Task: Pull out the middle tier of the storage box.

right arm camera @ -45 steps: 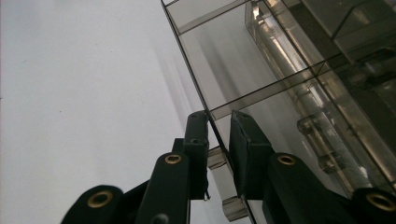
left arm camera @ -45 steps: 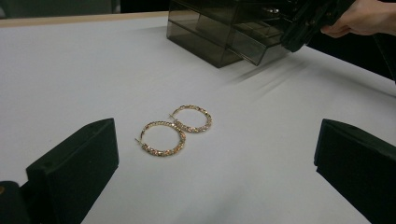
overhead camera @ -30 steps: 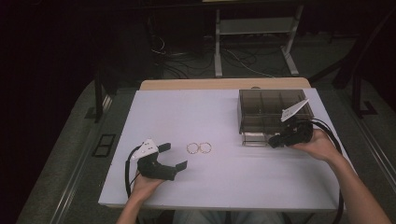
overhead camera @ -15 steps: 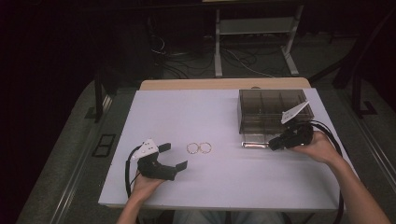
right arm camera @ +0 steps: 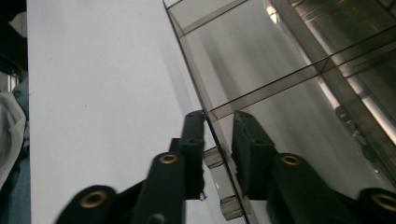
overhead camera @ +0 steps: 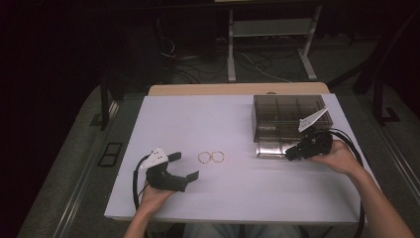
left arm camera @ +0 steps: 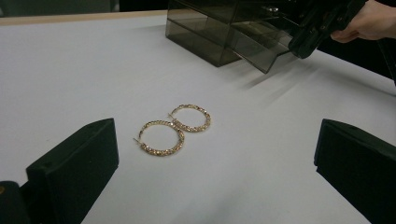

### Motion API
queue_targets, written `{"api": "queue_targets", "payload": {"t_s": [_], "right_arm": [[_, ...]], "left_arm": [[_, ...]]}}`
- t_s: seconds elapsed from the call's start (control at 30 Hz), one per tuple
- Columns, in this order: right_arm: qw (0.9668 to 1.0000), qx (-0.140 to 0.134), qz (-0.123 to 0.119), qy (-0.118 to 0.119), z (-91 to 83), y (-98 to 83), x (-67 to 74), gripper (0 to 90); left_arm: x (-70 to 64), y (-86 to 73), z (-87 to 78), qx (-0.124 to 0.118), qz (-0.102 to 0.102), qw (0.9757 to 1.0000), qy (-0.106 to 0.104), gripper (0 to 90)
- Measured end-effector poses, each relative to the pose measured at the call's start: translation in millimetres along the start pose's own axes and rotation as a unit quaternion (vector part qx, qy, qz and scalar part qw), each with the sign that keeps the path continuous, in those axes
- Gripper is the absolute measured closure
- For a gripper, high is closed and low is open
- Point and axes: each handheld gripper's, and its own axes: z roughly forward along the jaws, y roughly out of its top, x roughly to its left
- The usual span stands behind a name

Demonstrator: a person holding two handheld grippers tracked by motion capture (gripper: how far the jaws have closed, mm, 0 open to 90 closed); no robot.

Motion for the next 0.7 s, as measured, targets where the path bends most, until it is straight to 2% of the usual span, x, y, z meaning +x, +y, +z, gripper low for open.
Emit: {"api": "queue_targets", "payload": {"t_s": [0.2,0.4,0.7], "right_arm": [[0.9998,-0.015,0.005,-0.014,-6.9,1.4,2.4,66.1],[0.9994,-0.013,0.012,-0.031,-9.7,3.6,8.8,61.0],[0.9971,-0.03,0.028,-0.064,-18.6,5.4,24.7,47.0]], "left_arm": [[-0.4,0.6,-0.7,-0.004,0.002,1.0,-0.004,0.0],[-1.1,1.1,-1.3,-0.005,0.003,1.0,-0.008,0.0],[-2.7,1.3,-1.4,-0.004,0.008,0.9999,-0.014,0.0]]}}
